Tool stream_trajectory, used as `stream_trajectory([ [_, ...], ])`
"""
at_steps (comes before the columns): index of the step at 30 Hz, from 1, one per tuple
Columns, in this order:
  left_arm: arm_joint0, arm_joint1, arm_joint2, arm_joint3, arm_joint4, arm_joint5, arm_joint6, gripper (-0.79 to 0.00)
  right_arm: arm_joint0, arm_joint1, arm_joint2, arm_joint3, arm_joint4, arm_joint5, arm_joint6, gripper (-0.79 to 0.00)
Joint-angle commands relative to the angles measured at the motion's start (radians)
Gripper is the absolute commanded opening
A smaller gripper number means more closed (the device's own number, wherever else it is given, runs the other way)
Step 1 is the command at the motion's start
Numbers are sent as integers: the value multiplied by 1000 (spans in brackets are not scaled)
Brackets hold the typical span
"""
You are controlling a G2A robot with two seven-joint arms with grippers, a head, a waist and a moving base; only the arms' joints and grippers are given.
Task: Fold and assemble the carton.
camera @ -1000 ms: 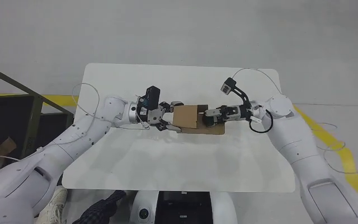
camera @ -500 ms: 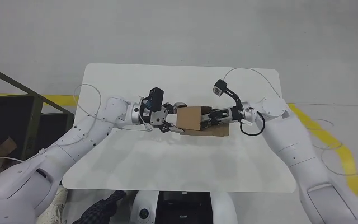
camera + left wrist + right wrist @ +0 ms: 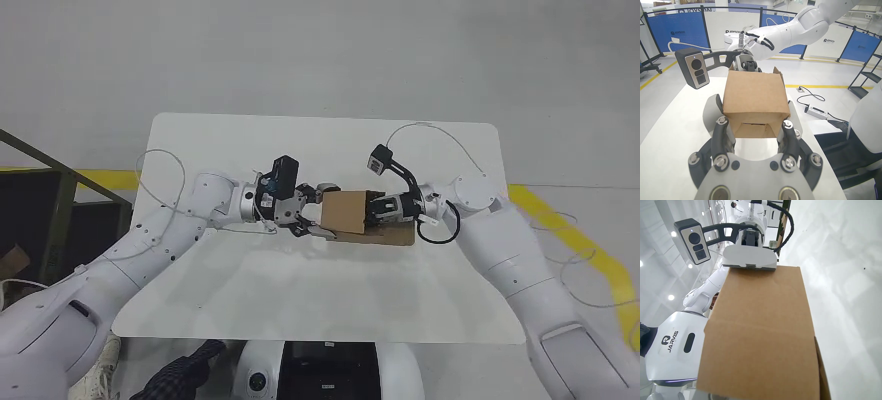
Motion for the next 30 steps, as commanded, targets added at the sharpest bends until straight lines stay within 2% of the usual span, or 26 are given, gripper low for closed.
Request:
stream_trajectory([
  [1, 0, -2, -2, 0, 2, 0, -2, -416, 3, -4, -5, 6, 5, -2, 2, -785],
  [21, 2, -12, -8, 0, 1, 0, -5, -425, 26, -34, -42, 41, 25, -11, 18, -785],
  [30, 12, -7, -15, 15, 7, 0, 4, -425, 28, -26, -7, 76, 18, -15, 35, -785],
])
